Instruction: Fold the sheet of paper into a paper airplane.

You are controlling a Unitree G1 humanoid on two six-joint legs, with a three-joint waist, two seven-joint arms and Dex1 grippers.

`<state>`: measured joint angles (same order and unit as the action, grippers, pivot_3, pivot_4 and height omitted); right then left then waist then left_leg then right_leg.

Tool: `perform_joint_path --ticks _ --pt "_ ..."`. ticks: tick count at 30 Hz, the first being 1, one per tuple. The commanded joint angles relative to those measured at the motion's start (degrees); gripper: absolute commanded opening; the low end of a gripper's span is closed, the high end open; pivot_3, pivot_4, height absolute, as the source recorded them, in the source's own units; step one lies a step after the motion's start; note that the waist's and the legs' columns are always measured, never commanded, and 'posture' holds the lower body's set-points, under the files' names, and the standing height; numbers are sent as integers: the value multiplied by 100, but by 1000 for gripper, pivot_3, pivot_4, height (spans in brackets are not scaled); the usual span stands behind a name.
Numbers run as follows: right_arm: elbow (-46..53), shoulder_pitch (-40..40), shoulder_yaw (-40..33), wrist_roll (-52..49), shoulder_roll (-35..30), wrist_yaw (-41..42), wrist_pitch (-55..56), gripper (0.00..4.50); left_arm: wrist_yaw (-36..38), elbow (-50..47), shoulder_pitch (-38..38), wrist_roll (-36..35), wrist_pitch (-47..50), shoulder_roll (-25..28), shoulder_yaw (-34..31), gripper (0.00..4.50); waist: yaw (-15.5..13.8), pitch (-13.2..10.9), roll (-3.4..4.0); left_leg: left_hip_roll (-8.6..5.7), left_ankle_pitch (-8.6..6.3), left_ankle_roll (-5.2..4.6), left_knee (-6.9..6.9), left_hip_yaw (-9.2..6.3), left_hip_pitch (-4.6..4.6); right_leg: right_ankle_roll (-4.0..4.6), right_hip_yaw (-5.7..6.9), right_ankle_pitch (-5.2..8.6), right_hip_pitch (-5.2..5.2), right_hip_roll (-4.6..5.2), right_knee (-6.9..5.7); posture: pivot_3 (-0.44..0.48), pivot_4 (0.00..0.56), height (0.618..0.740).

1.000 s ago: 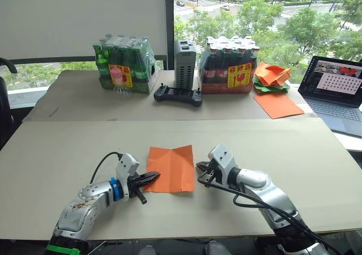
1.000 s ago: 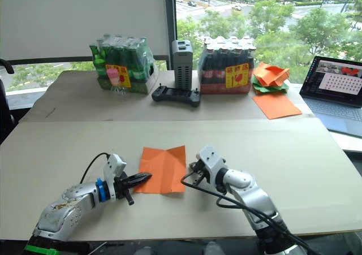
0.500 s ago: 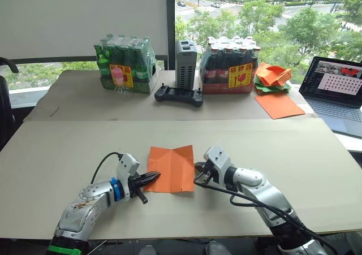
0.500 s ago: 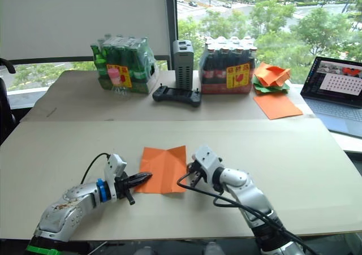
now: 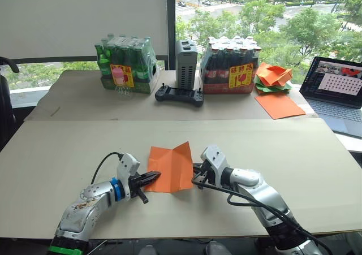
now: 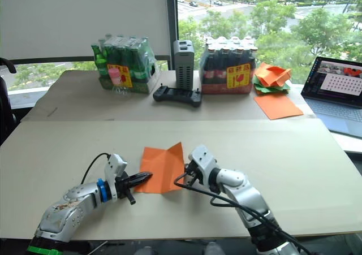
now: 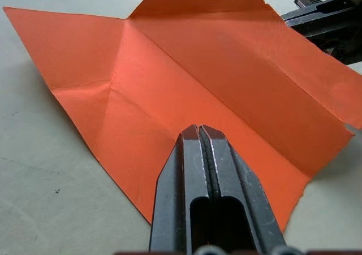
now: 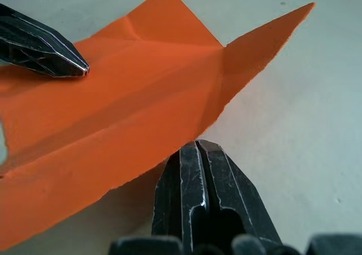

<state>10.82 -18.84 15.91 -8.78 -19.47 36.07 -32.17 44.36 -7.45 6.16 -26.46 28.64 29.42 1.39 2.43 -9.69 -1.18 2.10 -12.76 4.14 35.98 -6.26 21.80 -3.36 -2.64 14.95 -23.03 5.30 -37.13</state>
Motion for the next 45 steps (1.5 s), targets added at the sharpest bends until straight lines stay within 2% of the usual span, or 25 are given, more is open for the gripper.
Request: perform_joint_path --ticks 1,13,18,27,39,45 --pt "346 -114 -191 -291 160 3 -84 0 -38 55 -100 136 44 -21 89 52 -1 0 0 0 0 0 0 0 0 0 0 0 0 0 0 0 150 740" --pt "359 -161 45 -409 733 -232 -238 0 -27 41 -140 161 37 -43 74 52 2 1 1 1 0 0 -1 0 0 0 0 0 -1 0 -1 0 150 740" --pt "132 -241 19 -535 1186 -418 -289 0 -45 32 -120 175 54 -73 73 52 3 2 3 1 0 0 -1 0 -1 0 0 0 -1 -1 -1 0 150 740" --pt "-421 -441 440 -122 1114 -363 -170 0 -76 -50 -202 178 85 -61 -21 52 9 2 4 1 0 0 -2 0 -1 0 0 0 -2 0 -2 0 150 740" --pt "-816 -585 848 227 1256 -291 59 0 -399 -564 -731 -133 291 13 -652 52 82 2 4 4 0 0 -7 0 -2 1 0 0 -6 -3 -1 0 150 740" --pt "-925 -599 975 398 1194 -227 153 0 -597 -839 -1102 -451 381 64 -1386 52 109 2 4 5 0 0 -8 0 -3 1 0 1 -6 -3 -1 0 150 740"
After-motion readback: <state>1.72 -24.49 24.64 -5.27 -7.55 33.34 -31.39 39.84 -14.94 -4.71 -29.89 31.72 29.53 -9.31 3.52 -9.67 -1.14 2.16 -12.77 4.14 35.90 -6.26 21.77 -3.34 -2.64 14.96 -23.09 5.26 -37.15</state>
